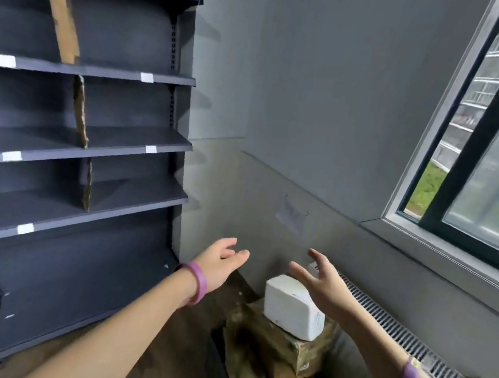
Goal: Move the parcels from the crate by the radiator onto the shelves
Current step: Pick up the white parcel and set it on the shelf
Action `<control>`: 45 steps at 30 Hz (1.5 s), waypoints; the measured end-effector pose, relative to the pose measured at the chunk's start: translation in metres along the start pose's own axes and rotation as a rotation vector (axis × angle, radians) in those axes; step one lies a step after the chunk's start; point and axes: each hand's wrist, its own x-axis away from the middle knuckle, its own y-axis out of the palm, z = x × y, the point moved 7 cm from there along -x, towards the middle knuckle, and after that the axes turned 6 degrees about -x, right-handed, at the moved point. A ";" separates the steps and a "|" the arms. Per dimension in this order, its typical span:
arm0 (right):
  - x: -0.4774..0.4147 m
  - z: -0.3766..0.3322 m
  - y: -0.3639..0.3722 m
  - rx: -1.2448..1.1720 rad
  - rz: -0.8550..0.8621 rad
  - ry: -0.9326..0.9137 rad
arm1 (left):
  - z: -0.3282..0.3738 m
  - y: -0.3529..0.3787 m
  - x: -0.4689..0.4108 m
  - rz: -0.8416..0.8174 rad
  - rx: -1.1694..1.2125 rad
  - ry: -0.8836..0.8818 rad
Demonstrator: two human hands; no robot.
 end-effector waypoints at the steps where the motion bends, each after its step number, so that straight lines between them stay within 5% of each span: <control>1: -0.012 0.006 -0.003 0.002 0.025 0.017 | 0.001 0.003 -0.018 -0.024 -0.005 0.000; 19: -0.254 0.141 0.010 -0.090 0.090 0.297 | -0.014 0.071 -0.332 -0.228 -0.126 -0.039; 34: -0.268 0.343 0.080 -0.138 0.165 0.918 | -0.181 0.249 -0.502 -0.699 -0.390 -0.244; 45: -0.271 0.407 0.119 -0.117 0.337 0.913 | -0.271 0.314 -0.519 -0.756 -0.348 -0.432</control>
